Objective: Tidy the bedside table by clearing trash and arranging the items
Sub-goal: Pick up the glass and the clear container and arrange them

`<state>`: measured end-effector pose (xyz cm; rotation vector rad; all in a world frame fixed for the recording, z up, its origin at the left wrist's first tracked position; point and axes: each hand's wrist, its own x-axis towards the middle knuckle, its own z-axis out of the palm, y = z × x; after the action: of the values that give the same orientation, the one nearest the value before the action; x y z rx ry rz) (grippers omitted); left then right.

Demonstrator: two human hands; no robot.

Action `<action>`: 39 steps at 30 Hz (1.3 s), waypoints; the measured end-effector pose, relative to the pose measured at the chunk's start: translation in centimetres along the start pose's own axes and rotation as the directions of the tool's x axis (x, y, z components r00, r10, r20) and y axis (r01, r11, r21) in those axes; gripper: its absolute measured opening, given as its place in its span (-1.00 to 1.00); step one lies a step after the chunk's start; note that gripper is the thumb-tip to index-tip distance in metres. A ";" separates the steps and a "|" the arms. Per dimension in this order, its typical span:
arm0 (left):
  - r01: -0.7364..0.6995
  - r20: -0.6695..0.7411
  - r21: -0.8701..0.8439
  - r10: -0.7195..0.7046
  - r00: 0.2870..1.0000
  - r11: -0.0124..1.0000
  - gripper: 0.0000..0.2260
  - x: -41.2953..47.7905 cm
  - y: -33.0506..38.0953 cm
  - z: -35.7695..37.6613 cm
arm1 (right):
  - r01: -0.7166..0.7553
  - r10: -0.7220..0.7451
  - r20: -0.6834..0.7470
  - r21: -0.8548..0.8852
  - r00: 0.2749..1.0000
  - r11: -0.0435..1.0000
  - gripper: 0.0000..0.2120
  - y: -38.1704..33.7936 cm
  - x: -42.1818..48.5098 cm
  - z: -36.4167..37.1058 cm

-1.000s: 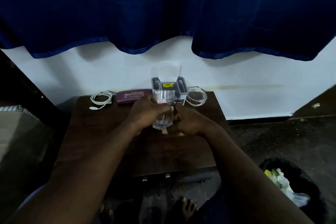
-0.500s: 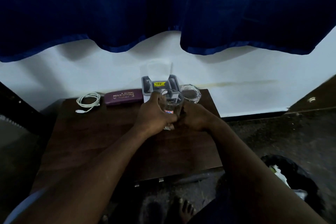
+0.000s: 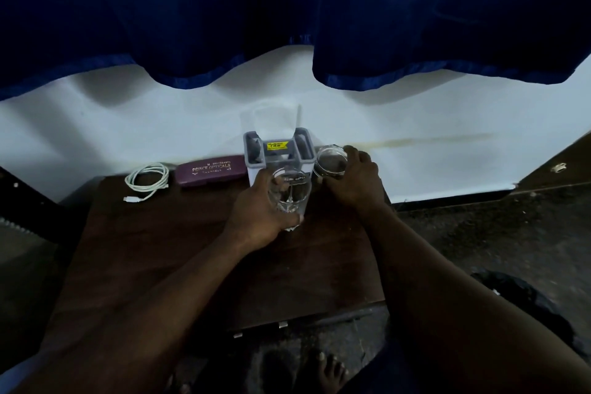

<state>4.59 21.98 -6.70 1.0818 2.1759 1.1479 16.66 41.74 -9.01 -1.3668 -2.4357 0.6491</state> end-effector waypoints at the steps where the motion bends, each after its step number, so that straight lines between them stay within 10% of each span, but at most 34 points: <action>1: 0.000 -0.003 0.000 0.000 1.000 1.000 -0.30 0.1 -0.2 0.1 | -0.004 0.004 0.010 -0.017 1.000 1.000 -0.11 0.1 0.4 0.4; 11: -0.013 0.030 0.015 0.012 0.999 1.000 -0.35 0.9 -0.8 0.2 | 0.027 -0.028 -0.006 -0.090 1.000 0.996 -0.18 0.0 2.6 1.0; 15: -0.016 0.038 0.014 0.016 0.999 1.000 -0.30 1.1 -0.6 0.0 | -0.208 0.213 0.008 0.248 0.977 0.946 -0.34 -1.3 2.7 -0.6; 17: -0.018 0.039 0.003 0.018 0.999 1.000 -0.30 1.1 -0.5 -0.1 | -0.376 0.331 0.190 0.605 0.924 0.702 -0.46 -1.8 2.8 -1.6; 20: -0.018 0.031 -0.003 0.018 0.999 1.000 -0.28 1.1 -0.6 0.0 | -0.617 0.169 0.609 0.787 0.775 -0.003 -0.45 -1.4 2.3 -2.8; 22: -0.018 0.027 -0.012 0.018 0.999 1.000 -0.26 1.1 -0.6 0.1 | -0.678 0.142 0.685 0.728 0.715 -0.100 -0.38 -0.5 1.8 -3.0; 39: -0.018 0.027 -0.007 0.018 0.999 1.000 -0.27 1.0 -0.6 0.1 | -0.541 0.563 0.240 0.706 0.791 0.458 -0.69 -0.4 2.2 -0.8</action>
<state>3.84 22.61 -7.32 1.1100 2.1440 1.1418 15.56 43.58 -8.09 -1.6963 -1.2869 1.5592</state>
